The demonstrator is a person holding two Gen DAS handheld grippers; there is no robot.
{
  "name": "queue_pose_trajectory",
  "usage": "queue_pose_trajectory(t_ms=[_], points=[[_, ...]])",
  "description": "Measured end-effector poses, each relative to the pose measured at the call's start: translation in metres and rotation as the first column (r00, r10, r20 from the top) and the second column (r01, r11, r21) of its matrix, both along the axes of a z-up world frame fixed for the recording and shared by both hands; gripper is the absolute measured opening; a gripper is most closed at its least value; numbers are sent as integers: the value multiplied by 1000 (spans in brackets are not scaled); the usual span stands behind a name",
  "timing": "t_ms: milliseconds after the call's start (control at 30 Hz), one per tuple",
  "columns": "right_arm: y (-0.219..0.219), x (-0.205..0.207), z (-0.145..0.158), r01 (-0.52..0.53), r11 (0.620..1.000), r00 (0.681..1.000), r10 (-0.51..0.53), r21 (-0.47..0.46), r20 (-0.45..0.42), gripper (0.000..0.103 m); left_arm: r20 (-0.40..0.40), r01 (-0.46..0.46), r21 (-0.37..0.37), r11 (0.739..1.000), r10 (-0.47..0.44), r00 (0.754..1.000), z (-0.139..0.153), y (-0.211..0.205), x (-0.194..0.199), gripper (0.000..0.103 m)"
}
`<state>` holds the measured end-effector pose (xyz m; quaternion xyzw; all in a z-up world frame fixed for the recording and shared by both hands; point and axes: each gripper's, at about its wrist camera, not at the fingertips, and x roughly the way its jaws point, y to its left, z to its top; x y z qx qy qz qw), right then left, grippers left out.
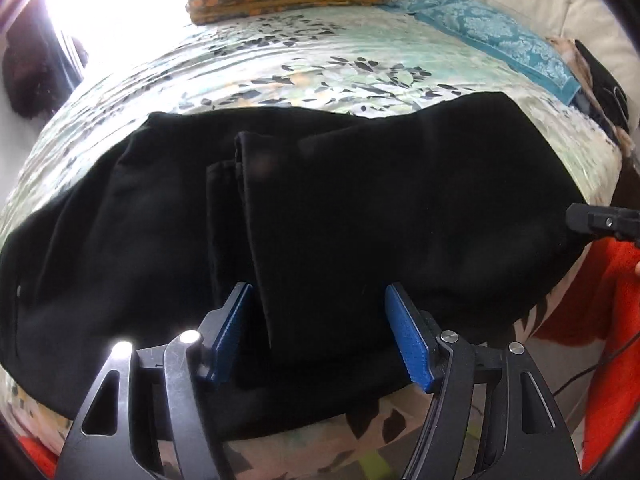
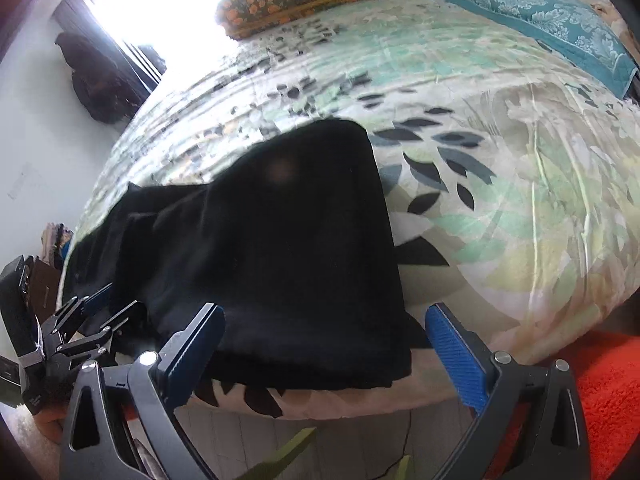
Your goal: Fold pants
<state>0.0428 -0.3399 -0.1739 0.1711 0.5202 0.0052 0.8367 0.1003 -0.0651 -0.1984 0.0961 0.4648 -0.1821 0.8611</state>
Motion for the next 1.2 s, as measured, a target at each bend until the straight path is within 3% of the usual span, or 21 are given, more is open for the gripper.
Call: queue_pose_trajectory(t_ms=[100,333,400,567,700,833,933,1067,1200], points=[[2,2,-25,-11,1000,993,9,-18,-116,101,-11,7,1,1000,-7,1000,1,-1,2,72],[1,2,-24,0,1000,993,-2,-19,-115,103,-18,8,-18,1000,-9,1000,0,-1,4,72],[-3,-2,-16,14,1000,997,-14,2,-80,103,-29,1,-37,999,-2,1000,4,4,5,71],[-40,-15,29,84,981,983,-111,172,148,103,18,-89,-129,988,92,996,32,31,0,70],[-60,1,13,82,963,989,-110,257,98,103,78,-73,-191,979,89,993,52,31,-3,70],[-57,14,-10,34,925,997,-57,378,50,98,69,36,-78,996,-31,997,33,3,-9,71],[-47,17,-22,-6,927,1000,-1,374,20,93,-19,58,2,998,-58,998,1,-5,-7,72],[-43,16,-38,-5,921,1000,10,390,-11,90,-22,56,-36,998,-57,998,2,-2,-3,73],[-56,15,-43,52,870,999,-48,491,-22,91,-27,53,-54,997,-54,998,0,0,-2,73]])
